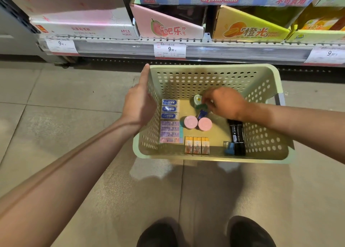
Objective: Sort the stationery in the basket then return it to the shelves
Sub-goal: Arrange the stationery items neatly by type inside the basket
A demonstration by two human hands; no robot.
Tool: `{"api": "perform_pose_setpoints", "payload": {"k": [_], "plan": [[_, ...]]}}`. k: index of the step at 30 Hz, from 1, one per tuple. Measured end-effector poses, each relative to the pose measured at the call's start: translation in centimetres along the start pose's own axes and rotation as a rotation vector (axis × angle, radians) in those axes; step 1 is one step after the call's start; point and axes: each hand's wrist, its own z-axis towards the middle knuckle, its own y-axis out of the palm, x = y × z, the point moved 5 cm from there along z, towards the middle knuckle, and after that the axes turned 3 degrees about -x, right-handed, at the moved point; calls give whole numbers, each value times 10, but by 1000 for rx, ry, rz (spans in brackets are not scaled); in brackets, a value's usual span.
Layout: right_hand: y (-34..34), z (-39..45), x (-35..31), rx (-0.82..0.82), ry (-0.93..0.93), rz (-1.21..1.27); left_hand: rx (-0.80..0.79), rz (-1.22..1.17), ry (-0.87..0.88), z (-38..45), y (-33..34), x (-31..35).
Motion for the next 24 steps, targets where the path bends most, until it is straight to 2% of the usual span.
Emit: {"api": "perform_pose_setpoints", "payload": {"k": [4,6,14,24], "plan": [[1,8,-11,-59,-272,-186,5,8,-4,-1,-1,2],[5,9,-17,-68,-349,-259,10,13,0,-1,-1,3],[24,14,-26,-184,-411,-474,14,14,-3,-1,-1,2],[30,18,-25,-182,-404,-504,-1,0,14,0,1,-1]]}}
